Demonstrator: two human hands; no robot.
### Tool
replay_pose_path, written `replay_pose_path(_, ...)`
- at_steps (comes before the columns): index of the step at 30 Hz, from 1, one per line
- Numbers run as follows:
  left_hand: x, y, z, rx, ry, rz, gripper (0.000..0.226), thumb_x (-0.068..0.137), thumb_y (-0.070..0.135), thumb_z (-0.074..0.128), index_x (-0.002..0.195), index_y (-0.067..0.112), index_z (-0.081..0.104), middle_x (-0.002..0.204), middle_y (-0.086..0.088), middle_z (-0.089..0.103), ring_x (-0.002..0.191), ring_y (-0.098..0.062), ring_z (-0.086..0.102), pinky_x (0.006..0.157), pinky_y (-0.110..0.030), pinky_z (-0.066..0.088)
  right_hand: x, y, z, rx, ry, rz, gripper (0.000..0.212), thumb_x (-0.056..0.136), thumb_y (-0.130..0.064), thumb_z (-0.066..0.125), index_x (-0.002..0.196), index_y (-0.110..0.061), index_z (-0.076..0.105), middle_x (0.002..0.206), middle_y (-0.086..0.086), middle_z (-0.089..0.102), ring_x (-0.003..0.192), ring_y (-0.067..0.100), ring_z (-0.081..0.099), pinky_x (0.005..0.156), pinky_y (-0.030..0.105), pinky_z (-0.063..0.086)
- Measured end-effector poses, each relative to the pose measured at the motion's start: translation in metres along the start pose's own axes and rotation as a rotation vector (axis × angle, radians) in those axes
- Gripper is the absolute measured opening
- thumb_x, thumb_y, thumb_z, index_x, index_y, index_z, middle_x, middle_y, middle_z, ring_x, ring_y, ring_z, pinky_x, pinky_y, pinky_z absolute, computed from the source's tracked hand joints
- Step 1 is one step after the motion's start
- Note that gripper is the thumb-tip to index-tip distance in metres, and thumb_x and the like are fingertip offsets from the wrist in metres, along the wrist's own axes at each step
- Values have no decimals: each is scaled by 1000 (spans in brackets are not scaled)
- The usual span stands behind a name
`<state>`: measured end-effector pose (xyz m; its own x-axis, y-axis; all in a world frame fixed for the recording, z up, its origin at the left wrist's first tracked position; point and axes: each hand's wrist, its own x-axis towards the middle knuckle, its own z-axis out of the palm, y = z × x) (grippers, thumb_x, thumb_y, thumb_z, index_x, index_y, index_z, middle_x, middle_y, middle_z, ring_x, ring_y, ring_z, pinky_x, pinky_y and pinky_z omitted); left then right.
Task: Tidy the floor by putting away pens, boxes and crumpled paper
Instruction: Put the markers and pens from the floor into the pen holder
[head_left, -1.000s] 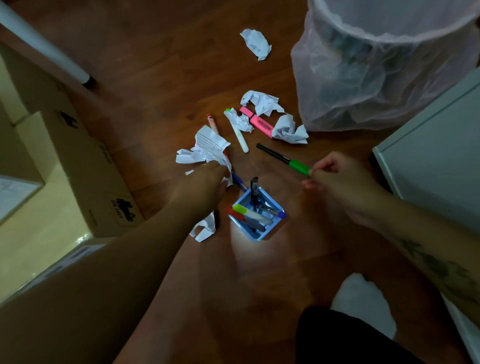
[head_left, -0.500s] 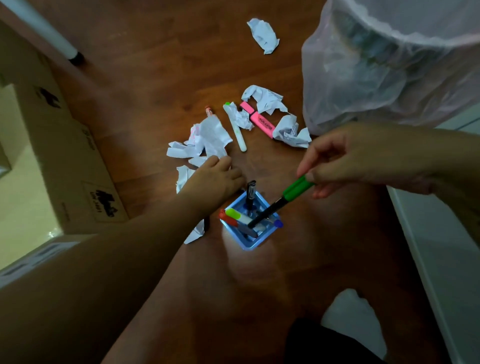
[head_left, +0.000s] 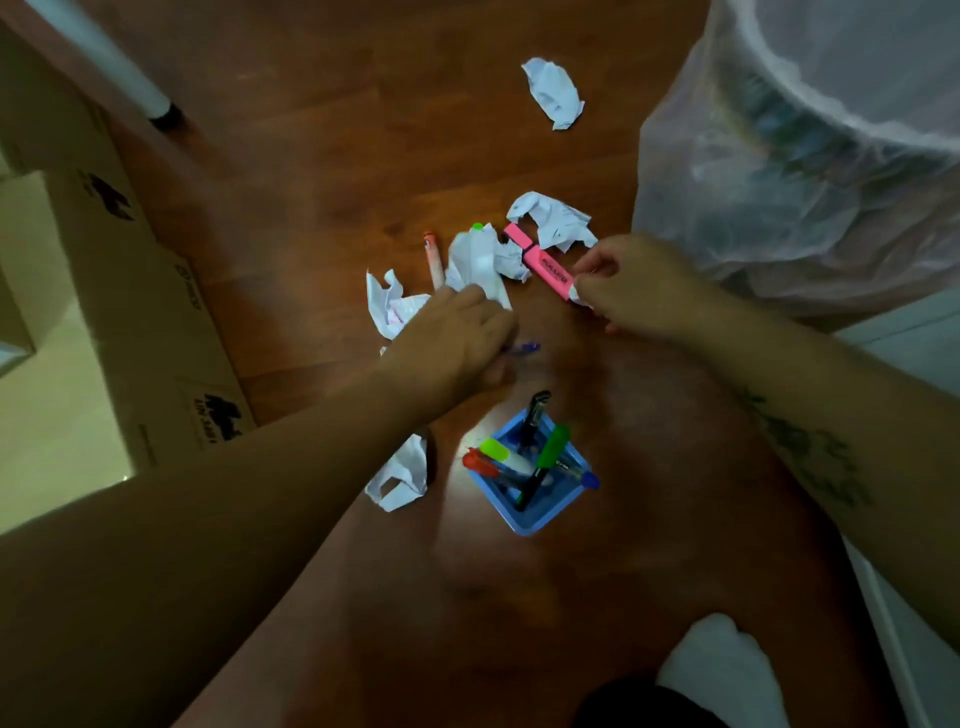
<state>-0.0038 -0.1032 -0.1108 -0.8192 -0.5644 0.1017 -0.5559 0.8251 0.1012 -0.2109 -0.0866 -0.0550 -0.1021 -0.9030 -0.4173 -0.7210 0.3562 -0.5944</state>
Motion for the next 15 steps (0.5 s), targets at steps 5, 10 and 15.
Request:
replay_pose_path(5,0,4,-49,-377,242,-338,13,79,15,64,87,8,71,79,-4,69,78,-18,55,71,-29,43,44,14,28,-218,44,-74,38,92,-21,60,129,-13,62,129,12,62,113,29,58,90,35,47)
replay_pose_path(10,-19,-1,-84,-777,145,-603,17,86,12,72,87,25,61,85,7,64,80,-4,58,66,-13,46,72,21,50,-398,-6,30,45,92,-31,59,135,-19,52,131,12,57,115,32,56,85,37,45)
replay_pose_path(15,-43,-6,-116,-1083,78,-699,11,82,15,78,86,19,69,86,-6,72,78,-13,66,73,-28,54,74,28,51,-411,74,56,39,89,-30,64,126,-16,57,126,13,59,111,34,58,78,34,41)
